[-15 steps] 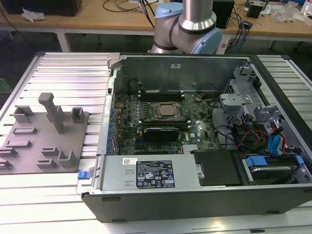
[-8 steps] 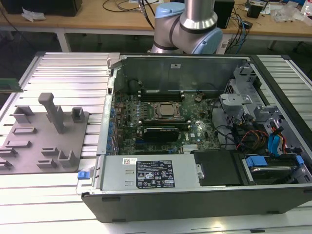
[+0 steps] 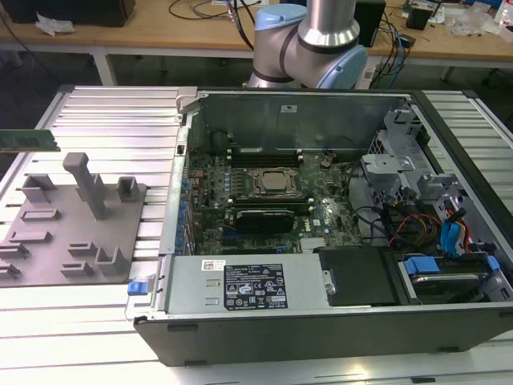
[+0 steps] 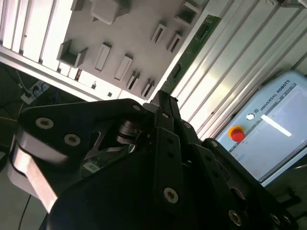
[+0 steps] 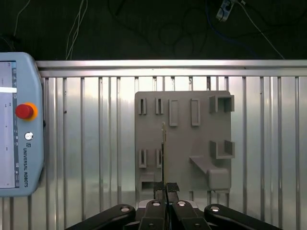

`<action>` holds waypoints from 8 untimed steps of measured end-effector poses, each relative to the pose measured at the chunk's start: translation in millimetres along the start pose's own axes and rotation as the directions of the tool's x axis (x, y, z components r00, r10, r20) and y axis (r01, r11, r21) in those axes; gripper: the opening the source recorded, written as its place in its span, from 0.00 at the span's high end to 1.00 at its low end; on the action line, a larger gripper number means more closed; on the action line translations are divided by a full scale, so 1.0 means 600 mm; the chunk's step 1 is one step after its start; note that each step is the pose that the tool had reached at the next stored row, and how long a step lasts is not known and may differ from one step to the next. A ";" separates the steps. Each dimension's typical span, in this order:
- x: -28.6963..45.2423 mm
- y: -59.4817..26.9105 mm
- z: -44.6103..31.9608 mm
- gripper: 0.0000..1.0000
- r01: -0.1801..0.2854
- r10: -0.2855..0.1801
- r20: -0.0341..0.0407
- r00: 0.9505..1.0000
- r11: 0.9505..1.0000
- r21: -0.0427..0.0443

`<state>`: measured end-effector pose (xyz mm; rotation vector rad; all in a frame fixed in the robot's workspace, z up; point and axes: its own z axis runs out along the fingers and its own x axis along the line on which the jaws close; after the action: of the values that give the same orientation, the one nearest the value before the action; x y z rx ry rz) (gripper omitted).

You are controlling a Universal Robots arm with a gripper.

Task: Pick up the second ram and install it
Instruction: 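Pick up the second ram and move it above second insertion slot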

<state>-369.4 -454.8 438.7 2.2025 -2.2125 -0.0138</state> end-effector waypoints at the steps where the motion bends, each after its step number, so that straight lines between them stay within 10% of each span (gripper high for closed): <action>1: 0.000 -0.002 0.000 0.91 0.000 0.000 0.000 1.000 1.000 0.000; 8: 0.000 -0.029 -0.001 0.91 0.000 0.000 0.000 1.000 1.000 0.000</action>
<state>-352.3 -454.8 438.7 2.2027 -2.2124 -0.0137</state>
